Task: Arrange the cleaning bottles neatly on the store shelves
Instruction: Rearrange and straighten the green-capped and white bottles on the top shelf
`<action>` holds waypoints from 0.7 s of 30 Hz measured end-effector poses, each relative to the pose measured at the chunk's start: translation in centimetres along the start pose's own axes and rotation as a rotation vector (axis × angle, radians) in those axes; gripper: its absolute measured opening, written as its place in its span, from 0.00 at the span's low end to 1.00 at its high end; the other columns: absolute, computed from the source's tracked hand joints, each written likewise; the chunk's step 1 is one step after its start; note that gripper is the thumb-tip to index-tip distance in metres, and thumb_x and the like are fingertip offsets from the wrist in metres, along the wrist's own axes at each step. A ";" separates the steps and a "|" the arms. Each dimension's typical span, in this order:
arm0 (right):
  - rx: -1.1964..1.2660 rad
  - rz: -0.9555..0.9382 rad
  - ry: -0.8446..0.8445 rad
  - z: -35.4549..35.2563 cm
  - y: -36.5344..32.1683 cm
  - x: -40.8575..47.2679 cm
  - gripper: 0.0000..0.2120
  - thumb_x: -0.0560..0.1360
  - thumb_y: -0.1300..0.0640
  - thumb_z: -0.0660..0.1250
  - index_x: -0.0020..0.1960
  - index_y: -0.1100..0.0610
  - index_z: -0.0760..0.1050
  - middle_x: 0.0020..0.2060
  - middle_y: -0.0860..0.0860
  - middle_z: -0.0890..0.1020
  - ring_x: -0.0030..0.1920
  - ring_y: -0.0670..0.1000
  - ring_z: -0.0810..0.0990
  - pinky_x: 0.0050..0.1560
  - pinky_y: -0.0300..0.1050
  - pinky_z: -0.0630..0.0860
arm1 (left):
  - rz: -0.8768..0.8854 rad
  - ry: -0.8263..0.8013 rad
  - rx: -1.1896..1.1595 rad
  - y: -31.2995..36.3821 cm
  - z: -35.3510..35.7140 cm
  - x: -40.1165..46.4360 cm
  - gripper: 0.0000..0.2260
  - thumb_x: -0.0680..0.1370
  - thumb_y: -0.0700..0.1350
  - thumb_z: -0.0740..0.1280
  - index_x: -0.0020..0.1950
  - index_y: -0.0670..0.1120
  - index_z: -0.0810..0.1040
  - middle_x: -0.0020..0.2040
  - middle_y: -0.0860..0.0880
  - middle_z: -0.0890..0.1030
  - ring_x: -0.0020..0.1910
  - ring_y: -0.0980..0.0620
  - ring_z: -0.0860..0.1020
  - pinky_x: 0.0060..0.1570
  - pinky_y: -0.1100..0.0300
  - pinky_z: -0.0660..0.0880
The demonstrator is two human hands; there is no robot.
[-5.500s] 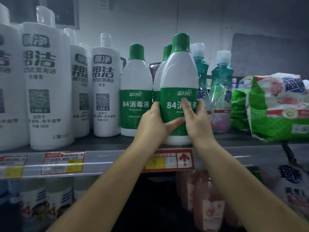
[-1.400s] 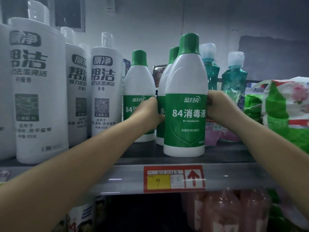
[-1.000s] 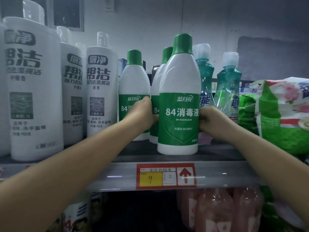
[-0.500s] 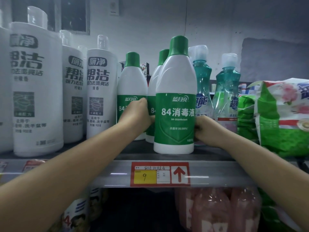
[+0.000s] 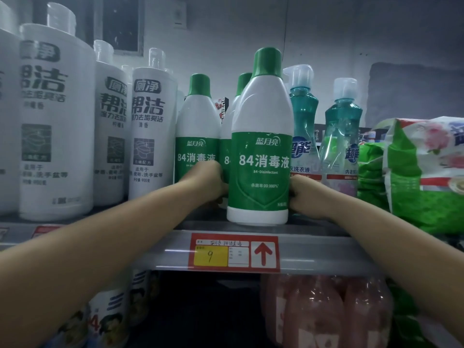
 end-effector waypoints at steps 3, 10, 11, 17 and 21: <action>-0.005 0.001 -0.003 0.0 0.0 -0.1 0.10 0.75 0.68 0.59 0.53 0.63 0.76 0.47 0.54 0.79 0.47 0.51 0.76 0.48 0.39 0.70 | 0.015 0.004 -0.004 0.0 0.0 0.0 0.05 0.74 0.41 0.68 0.40 0.41 0.76 0.38 0.44 0.80 0.36 0.46 0.79 0.41 0.53 0.80; 0.275 0.096 -0.020 0.4 0.5 -0.2 0.13 0.76 0.70 0.55 0.54 0.61 0.76 0.52 0.56 0.81 0.52 0.55 0.79 0.56 0.49 0.76 | 0.032 0.023 0.039 0.3 0.1 -0.4 0.07 0.75 0.40 0.65 0.37 0.43 0.74 0.35 0.47 0.77 0.33 0.51 0.76 0.32 0.59 0.75; 0.448 0.118 -0.032 0.5 0.5 -0.5 0.14 0.77 0.70 0.54 0.52 0.59 0.76 0.50 0.55 0.81 0.50 0.55 0.80 0.54 0.51 0.78 | 0.027 0.009 0.045 0.2 0.1 -0.4 0.08 0.75 0.41 0.65 0.37 0.43 0.74 0.35 0.47 0.77 0.32 0.51 0.76 0.33 0.59 0.75; 0.938 0.244 -0.099 1.2 1.9 -0.3 0.16 0.71 0.68 0.53 0.41 0.54 0.77 0.34 0.52 0.84 0.33 0.50 0.84 0.32 0.42 0.79 | -0.062 -0.054 -0.328 0.2 -1.8 -2.1 0.15 0.80 0.45 0.55 0.43 0.39 0.77 0.37 0.42 0.81 0.31 0.47 0.78 0.32 0.57 0.76; 0.984 0.051 -0.253 0.8 1.0 -1.5 0.16 0.66 0.59 0.64 0.53 0.50 0.77 0.50 0.50 0.84 0.51 0.51 0.82 0.54 0.48 0.77 | 0.153 -0.041 -0.226 1.2 -2.1 -4.8 0.24 0.74 0.64 0.56 0.40 0.45 0.77 0.35 0.47 0.81 0.29 0.51 0.76 0.28 0.61 0.70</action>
Point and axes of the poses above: each hand's wrist, its own x-axis towards the middle knuckle, its own z-axis out of the palm, y = z × x, the point moved 6 cm from there along x, towards the middle knuckle
